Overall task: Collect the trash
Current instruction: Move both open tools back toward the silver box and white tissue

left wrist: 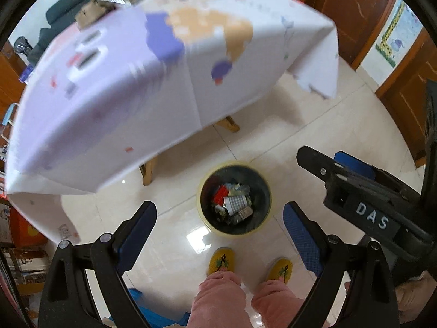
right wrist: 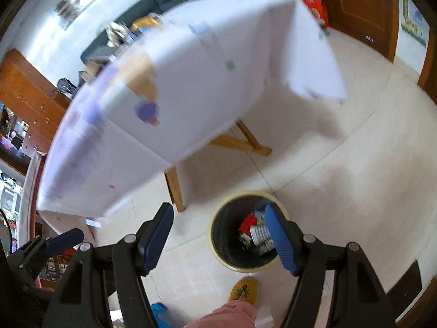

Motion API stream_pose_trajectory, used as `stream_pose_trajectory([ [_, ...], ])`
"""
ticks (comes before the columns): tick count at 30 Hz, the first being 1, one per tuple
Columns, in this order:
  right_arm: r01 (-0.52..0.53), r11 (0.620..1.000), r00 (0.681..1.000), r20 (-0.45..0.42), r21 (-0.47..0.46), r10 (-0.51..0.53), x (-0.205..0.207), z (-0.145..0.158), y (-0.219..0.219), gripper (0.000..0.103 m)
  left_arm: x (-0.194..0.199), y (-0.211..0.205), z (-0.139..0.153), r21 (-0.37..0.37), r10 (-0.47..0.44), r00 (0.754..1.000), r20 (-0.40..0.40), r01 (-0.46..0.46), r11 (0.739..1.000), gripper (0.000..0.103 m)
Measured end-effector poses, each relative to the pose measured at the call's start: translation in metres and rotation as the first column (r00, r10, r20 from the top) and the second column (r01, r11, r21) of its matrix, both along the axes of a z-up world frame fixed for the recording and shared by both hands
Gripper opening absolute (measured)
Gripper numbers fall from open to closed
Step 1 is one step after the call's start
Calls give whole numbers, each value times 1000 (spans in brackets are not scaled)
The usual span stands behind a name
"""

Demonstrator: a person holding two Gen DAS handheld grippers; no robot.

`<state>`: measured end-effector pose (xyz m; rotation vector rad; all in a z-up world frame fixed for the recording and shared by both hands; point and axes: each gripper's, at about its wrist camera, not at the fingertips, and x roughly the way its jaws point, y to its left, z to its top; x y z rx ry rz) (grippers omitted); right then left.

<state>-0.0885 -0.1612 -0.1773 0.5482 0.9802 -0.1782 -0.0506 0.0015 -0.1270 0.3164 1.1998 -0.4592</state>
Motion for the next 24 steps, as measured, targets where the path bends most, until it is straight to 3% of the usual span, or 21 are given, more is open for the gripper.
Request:
stream_pose_trajectory([
  [5,-23,1000,998,62,-18,24,1,54,1,70,4,1,56,-35,33,999,29,-32,999,93],
  [15,-94,990,993,62,-107,102,19,139,-7,70,18,8,122,-112,93,989,114,-80,990,93],
  [24,-193,948,970,98,-253,223,51,221,3,70,46,14,172,-150,122,974,190,-95,984,93],
])
